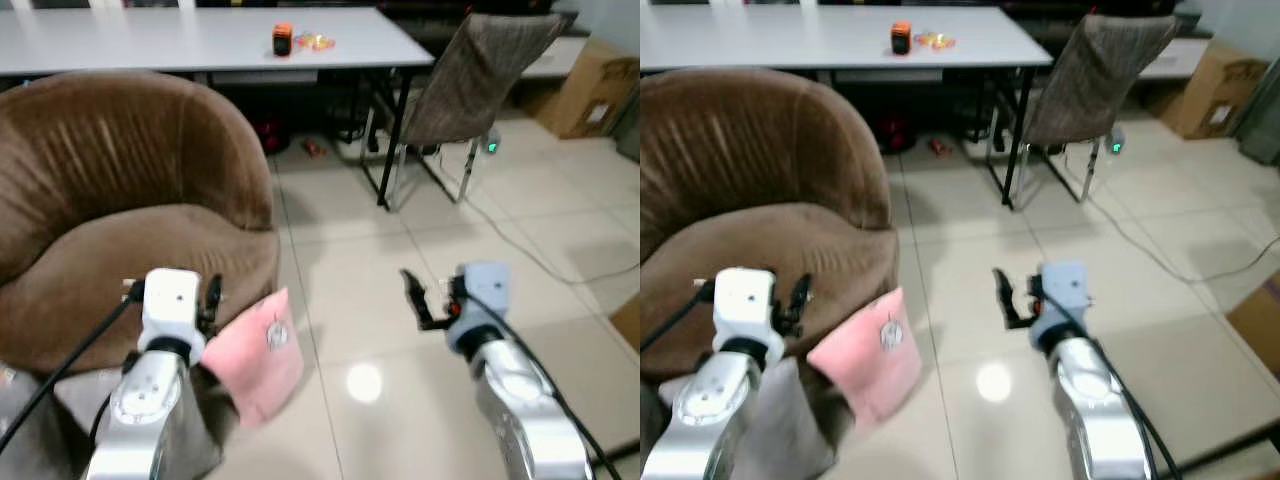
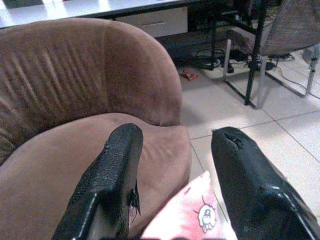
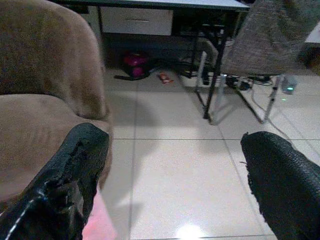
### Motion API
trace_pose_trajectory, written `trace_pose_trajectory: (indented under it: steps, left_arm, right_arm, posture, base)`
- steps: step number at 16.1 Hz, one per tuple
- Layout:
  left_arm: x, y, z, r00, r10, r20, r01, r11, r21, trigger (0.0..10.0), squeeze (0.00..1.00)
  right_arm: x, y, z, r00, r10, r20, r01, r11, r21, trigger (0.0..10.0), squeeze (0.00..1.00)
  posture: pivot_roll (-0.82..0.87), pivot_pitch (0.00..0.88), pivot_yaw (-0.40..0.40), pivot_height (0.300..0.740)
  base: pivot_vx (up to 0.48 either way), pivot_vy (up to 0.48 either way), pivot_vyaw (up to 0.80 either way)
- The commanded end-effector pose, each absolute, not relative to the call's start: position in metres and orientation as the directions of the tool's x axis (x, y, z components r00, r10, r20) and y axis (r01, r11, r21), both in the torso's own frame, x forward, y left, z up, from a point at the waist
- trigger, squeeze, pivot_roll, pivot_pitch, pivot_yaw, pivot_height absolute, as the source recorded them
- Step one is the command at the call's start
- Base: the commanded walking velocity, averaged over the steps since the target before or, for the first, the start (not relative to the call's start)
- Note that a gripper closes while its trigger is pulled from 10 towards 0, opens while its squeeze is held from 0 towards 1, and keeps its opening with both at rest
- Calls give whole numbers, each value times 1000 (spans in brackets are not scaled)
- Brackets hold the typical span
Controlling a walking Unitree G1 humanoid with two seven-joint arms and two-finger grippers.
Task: Move the pillow to the sofa from floor
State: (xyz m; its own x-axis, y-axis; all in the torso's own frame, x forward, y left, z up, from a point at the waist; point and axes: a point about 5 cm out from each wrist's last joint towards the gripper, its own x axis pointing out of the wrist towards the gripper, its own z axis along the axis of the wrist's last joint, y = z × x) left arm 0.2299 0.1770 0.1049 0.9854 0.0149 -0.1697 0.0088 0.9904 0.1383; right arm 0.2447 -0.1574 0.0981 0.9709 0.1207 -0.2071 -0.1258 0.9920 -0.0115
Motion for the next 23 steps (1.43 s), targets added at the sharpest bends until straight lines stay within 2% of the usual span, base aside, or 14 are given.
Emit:
trace_pose_trajectory:
  steps: [1,5,12,17,19,23]
  left_arm:
    - [231,169,109,988,-14,-151,33,991,128,10000,0]
    - [231,169,108,989,-14,-150,33,991,127,10000,0]
    - [231,169,107,988,-6,-154,29,989,147,10000,0]
    - [230,172,107,990,26,-137,-4,987,159,10000,0]
    - [231,173,109,993,33,-118,-12,985,173,10000,0]
    - [232,173,109,993,37,-112,-16,983,183,10000,0]
  right_arm:
    - [243,-169,96,973,75,-219,-85,996,-37,10000,0]
    - [244,-167,96,971,96,-217,-105,994,-31,10000,0]
    - [248,-165,97,971,107,-212,-121,991,-55,10000,0]
    - [251,-166,96,973,95,-208,-106,993,-42,10000,0]
    - [254,-162,99,973,135,-188,-148,987,-57,10000,0]
    - [256,-161,99,975,124,-186,-132,991,-29,10000,0]
  posture:
    - [-72,0,-22,740]
    - [-71,0,-25,740]
    - [-57,0,-35,740]
    - [-45,0,-45,740]
    - [-43,0,-46,740]
    - [-45,0,-47,740]
  base:
    - [368,0,0]
    - [368,0,0]
    - [325,0,770]
    - [0,0,0]
    - [0,0,0]
    - [0,-280,792]
